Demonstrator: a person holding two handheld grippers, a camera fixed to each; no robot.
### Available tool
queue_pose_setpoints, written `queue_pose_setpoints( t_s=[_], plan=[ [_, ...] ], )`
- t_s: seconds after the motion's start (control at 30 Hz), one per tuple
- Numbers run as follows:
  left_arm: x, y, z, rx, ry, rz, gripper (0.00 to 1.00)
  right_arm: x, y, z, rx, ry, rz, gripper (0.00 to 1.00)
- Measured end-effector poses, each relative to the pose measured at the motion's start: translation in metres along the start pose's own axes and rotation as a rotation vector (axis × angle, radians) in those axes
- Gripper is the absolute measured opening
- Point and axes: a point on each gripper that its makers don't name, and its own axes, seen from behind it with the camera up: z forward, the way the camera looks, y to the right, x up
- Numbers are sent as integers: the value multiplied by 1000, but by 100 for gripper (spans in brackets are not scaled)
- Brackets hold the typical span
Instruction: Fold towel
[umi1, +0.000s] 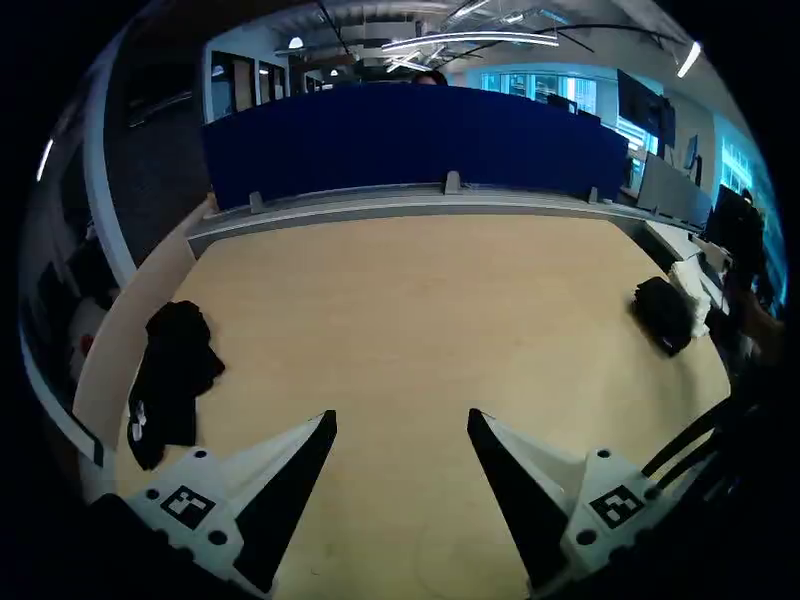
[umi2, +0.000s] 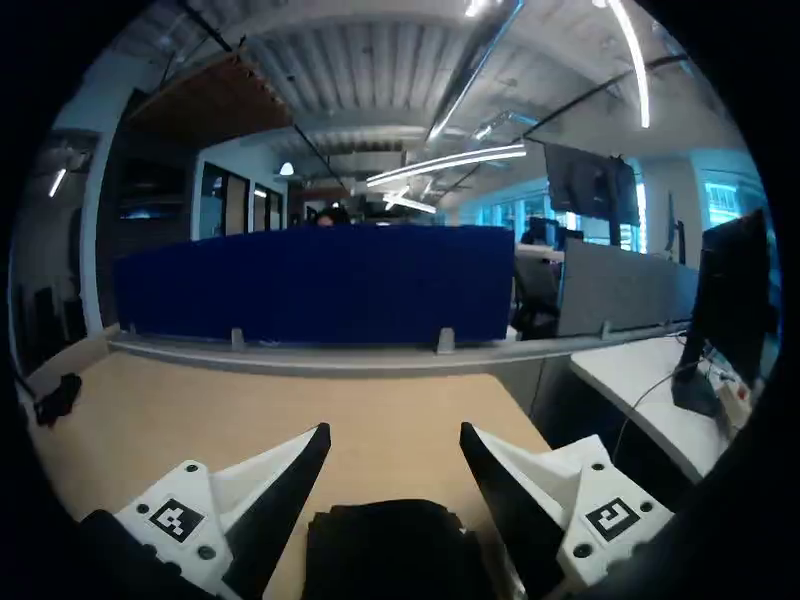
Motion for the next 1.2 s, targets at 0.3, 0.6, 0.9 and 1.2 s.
queue_pose_setpoints(
  t_s=[0.3,0.6,0.9,1.2],
  plan=[
    [15,0,-1,-16,66,-25,97,29,-18,-12,-41,75,-29,100],
    [36,-14,-6,-12,147,-52,97,48,-80,-24,-5,111,-60,100],
    [54,-32,-3,-1,216,-74,97,65,-153,-31,44,149,-54,100],
    [85,-53,-4,26,323,-85,97,66,-203,-32,83,148,-52,100]
  ],
)
